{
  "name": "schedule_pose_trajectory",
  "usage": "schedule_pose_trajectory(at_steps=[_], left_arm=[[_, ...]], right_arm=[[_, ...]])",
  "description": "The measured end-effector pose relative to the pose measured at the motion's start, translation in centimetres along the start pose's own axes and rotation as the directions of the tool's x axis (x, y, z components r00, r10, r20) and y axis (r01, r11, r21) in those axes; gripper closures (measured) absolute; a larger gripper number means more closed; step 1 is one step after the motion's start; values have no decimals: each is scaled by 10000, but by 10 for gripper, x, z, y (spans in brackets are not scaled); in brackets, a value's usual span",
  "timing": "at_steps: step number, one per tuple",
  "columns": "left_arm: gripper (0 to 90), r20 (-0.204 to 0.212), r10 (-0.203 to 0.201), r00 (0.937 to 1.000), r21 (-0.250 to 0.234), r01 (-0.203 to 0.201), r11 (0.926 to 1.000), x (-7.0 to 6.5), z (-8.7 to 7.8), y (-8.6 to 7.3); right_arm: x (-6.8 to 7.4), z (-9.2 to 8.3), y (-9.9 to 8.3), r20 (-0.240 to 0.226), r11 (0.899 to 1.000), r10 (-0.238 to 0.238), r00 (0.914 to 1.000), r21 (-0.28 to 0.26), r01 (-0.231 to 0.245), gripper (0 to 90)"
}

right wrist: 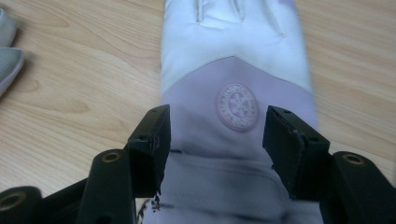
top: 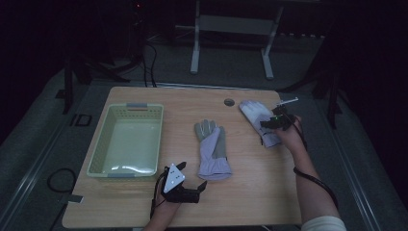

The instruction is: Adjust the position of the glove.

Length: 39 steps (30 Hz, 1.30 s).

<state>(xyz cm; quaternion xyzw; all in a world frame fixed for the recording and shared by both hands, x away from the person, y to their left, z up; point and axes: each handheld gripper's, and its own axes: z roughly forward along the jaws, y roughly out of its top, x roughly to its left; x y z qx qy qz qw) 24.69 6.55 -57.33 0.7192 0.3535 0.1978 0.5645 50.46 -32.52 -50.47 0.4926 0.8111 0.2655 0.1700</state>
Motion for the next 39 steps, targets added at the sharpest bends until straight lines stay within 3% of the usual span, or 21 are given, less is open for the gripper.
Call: schedule_pose_trajectory(at_steps=[4, 7, 8, 12, 14, 18, 22, 27, 30, 32, 35, 39], left_arm=[[1, -11, -7, 10000, 10, 7, 10000, 0, 0, 0], [1, -16, -22, 10000, 15, 22, 10000, 0, 0, 0], [1, -10, -4, 10000, 25, 4, 10000, 0, 0, 0], [0, -28, 19, 10000, 23, -19, 10000, -1, 0, 0], [1, -30, 13, 10000, 20, -13, 10000, 0, 0, 0], [1, -32, 2, 10000, 22, -2, 10000, 0, 0, 0], [1, -50, -6, 10000, 25, 6, 10000, 0, 0, 0], [1, -37, -36, 10000, 28, 36, 10000, 0, 0, 0], [1, -34, -6, 10000, 29, 6, 10000, 0, 0, 0], [1, -41, 2, 10000, 35, -2, 10000, 0, 0, 0], [1, -76, 7, 10000, 36, -7, 10000, -1, 0, 0], [1, -105, 29, 9999, 61, -29, 10000, -1, 0, 0]], right_arm=[[-6, 16, -3, 783, 9991, -22, 9969, 422, -11, 413], [-12, 19, -5, 630, 9984, 445, 9970, 324, -467, 416], [-15, 25, -7, 354, 9971, 658, 9972, 359, -670, 444], [-18, 27, -7, -221, 9963, 751, 9969, 444, -741, 572], [-15, 26, -4, -236, 9973, 450, 9987, 588, -436, 624], [-12, 27, -1, -118, 9957, 479, 9988, 801, -468, 681], [-9, 24, -2, 79, 9957, 616, 9981, 686, -620, 749], [-5, 13, -3, 463, 9905, 1337, 9899, 246, -1349, 799], [-1, 2, -6, 568, 9878, 1555, 9862, -68, -1554, 805], [3, -7, -7, 671, 9878, 1545, 9857, -276, -1530, 808], [11, -25, -12, 547, 9791, 1973, 9788, -612, -1939, 808], [26, -44, -24, 707, 9746, 2162, 9738, -743, -2110, 810]])
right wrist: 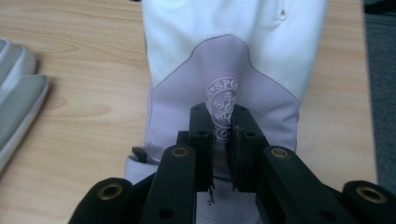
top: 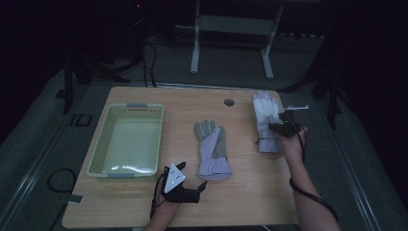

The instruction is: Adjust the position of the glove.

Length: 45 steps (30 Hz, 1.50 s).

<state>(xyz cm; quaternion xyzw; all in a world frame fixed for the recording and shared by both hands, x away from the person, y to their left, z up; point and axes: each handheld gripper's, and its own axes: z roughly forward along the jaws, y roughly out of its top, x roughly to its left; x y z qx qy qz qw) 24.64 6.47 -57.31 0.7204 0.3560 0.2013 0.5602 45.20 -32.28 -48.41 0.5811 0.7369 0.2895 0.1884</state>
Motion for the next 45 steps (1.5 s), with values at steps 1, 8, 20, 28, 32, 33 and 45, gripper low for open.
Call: schedule_pose_trajectory(at_steps=[1, 8, 20, 28, 32, 33, 45], left_arm=[[1, -8, 34, 10000, 15, -34, 10000, 0, 0, 0], [1, -8, 166, 9999, 28, -166, 9999, -2, 0, 0], [1, 13, 162, 9999, 42, -162, 9999, -1, 0, 0], [1, 15, 180, 9998, 51, -180, 9998, -1, 0, 0], [1, 16, 143, 9999, 48, -143, 9999, -1, 0, 0], [1, 16, 143, 9999, 48, -143, 9999, -1, 0, 0], [1, 53, 116, 9999, 80, -116, 9999, -1, 0, 0]], right_arm=[[2, -6, -4, -112, 9999, 151, 9998, -67, -152, 810], [22, -45, -40, -91, 9933, 717, 9974, -903, -722, 816], [52, -85, -72, 345, 9913, 512, 9981, -1234, -465, 817], [48, -70, -85, 660, 9963, 742, 9951, -493, -711, 814], [43, -39, -88, 576, 9949, 958, 9937, 257, -974, 798], [43, -39, -88, 576, 9949, 958, 9937, 257, -974, 798], [37, -23, -85, 467, 9944, 958, 9943, 398, -976, 665]])
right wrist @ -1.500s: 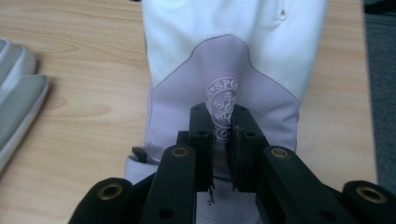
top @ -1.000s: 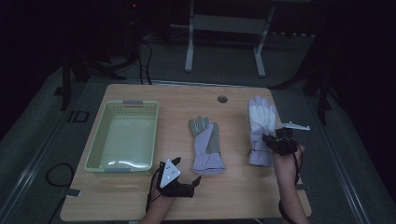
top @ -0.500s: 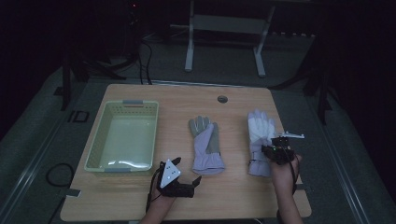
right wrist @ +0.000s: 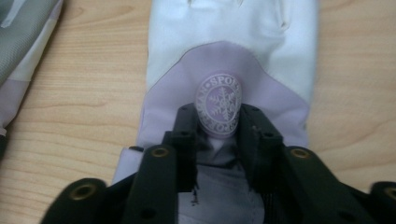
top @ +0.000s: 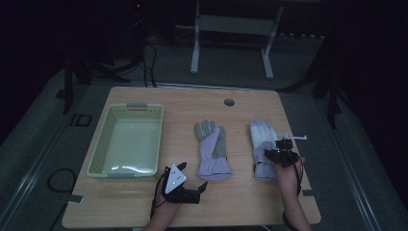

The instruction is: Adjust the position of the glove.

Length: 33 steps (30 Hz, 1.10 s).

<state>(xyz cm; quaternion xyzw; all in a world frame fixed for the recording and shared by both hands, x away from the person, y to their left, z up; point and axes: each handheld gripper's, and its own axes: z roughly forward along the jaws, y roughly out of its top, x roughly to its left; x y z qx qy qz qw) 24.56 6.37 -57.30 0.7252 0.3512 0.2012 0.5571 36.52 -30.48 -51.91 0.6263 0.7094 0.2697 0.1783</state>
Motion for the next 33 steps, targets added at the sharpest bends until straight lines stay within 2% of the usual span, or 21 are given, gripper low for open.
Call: schedule_pose_trajectory(at_steps=[1, 4, 7, 10, 11, 13, 14, 16, 18, 19, 20, 22, 23, 25, 26, 28, 31, 33], left_arm=[[1, 3, -3, 10000, -9, 3, 10000, 0, 0, 0], [1, 6, 3, 10000, -23, -3, 10000, 0, 0, 0], [0, 13, -20, 10000, -21, 20, 10000, 0, 0, 0], [1, 9, -13, 10000, -21, 13, 10000, 0, 0, 0], [1, 7, -14, 10000, -17, 14, 10000, 0, 0, 0], [1, 5, -20, 10000, -11, 20, 10000, 0, 0, 0], [1, 1, -27, 10000, -3, 27, 10000, 0, 0, 0], [1, 6, -48, 10000, -7, 48, 10000, 0, 0, 0], [1, 7, -58, 10000, -2, 58, 10000, 0, 0, 0], [1, 11, -89, 10000, -12, 89, 10000, 1, 0, 0], [1, 17, -93, 10000, -21, 93, 10000, 1, 0, 0], [1, 25, -74, 10000, -17, 74, 10000, 1, 0, 0], [1, 44, -75, 10000, -6, 75, 10000, 1, 0, 0], [0, 76, -72, 9999, 13, 72, 10000, 0, 0, 0], [1, 82, -67, 9999, 17, 67, 10000, 0, 0, 0], [0, 82, -87, 9999, 11, 87, 10000, 0, 0, 0], [1, 81, -85, 9999, 9, 85, 10000, 0, 0, 0], [1, 80, -79, 9999, 13, 79, 10000, 0, 0, 0]], right_arm=[[0, -2, 4, -34, 9998, -185, 9998, -14, 185, 660], [-3, -8, 13, -223, 9987, -507, 9985, 94, 509, 561], [-6, -15, 25, -406, 9927, -1175, 9922, 231, 1185, 487], [-9, -20, 36, -749, 9826, -1784, 9811, 378, 1816, 430], [-9, -21, 40, -930, 9734, -2205, 9710, 426, 2251, 416], [-9, -20, 44, -769, 9637, -2527, 9645, 692, 2580, 422], [-9, -19, 46, -840, 9580, -2687, 9595, 804, 2753, 423], [-10, -14, 46, -981, 9538, -2712, 9575, 1063, 2810, 426], [-11, -11, 45, -1088, 9528, -2718, 9562, 1093, 2833, 426], [-12, -8, 44, -1128, 9550, -2616, 9586, 1139, 2740, 431], [-13, 0, 42, -1189, 9534, -2554, 9595, 1336, 2704, 472], [-16, 9, 40, -1320, 9499, -2449, 9605, 1660, 2650, 500], [-18, 13, 39, -1517, 9497, -2292, 9615, 1817, 2551, 493], [-20, 23, 35, -1463, 9456, -2273, 9628, 2030, 2541, 479], [-22, 25, 34, -1583, 9467, -2196, 9627, 2038, 2495, 482], [-25, 27, 34, -1797, 9475, -2122, 9606, 2027, 2473, 508], [-24, 27, 33, -1933, 9401, -2400, 9513, 1982, 2774, 574], [-22, 27, 33, -1956, 9384, -2466, 9492, 1966, 2843, 608]])
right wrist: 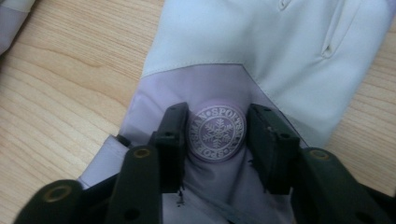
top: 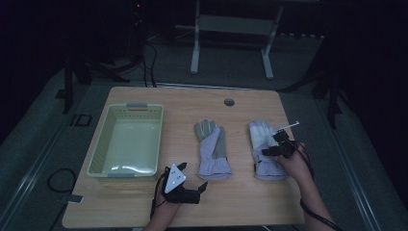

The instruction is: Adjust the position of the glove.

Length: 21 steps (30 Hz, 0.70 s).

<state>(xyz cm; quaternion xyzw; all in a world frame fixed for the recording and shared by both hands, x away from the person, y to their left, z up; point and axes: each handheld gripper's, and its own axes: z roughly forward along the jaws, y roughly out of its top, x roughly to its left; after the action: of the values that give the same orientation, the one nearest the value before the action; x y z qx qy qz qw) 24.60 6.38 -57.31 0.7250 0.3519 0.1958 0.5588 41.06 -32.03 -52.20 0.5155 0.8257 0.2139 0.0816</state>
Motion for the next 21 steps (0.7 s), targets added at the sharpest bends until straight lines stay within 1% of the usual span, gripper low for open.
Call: schedule_pose_trajectory(at_steps=[1, 3, 6, 7, 9, 10, 12, 16, 17, 19, 21], left_arm=[[1, 6, -9, 10000, -1, 9, 10000, 0, 0, 0], [1, -2, -41, 10000, -7, 41, 10000, 0, 0, 0], [1, -13, -53, 10000, -1, 53, 10000, 0, 0, 0], [1, -20, -61, 10000, -4, 61, 10000, 0, 0, 0], [1, -30, -74, 10000, -6, 74, 10000, 0, 0, 0], [1, -34, -79, 10000, -6, 79, 10000, 0, 0, 0], [1, -30, -82, 10000, -8, 82, 10000, 0, 0, 0], [1, -35, -96, 9999, -1, 96, 10000, 0, 0, 0], [1, -33, -93, 10000, -2, 93, 10000, 0, 0, 0], [1, -11, -103, 9999, -12, 103, 9999, 1, 0, 0], [1, -9, -99, 10000, -13, 99, 10000, 1, 0, 0]], right_arm=[[0, 0, 0, -43, 10000, 36, 10000, -19, -36, 622], [-1, 0, -1, -183, 9996, 286, 9994, -29, -286, 649], [-1, -1, -2, -275, 9994, 331, 9991, -105, -334, 712], [0, -1, -3, -247, 9995, 277, 9993, -159, -280, 730], [2, -2, -4, -188, 9987, 449, 9988, -226, -454, 755], [3, -2, -4, -87, 9989, 381, 9992, -260, -383, 764], [5, -6, -4, 33, 9985, 454, 9990, -307, -453, 783], [10, -19, -1, 405, 9979, 433, 9982, -509, -412, 793], [11, -24, 0, 427, 9964, 493, 9979, -706, -462, 796], [12, -33, 3, 430, 9956, 433, 9981, -846, -396, 798], [15, -44, 7, 550, 9947, 393, 9977, -974, -338, 802]])
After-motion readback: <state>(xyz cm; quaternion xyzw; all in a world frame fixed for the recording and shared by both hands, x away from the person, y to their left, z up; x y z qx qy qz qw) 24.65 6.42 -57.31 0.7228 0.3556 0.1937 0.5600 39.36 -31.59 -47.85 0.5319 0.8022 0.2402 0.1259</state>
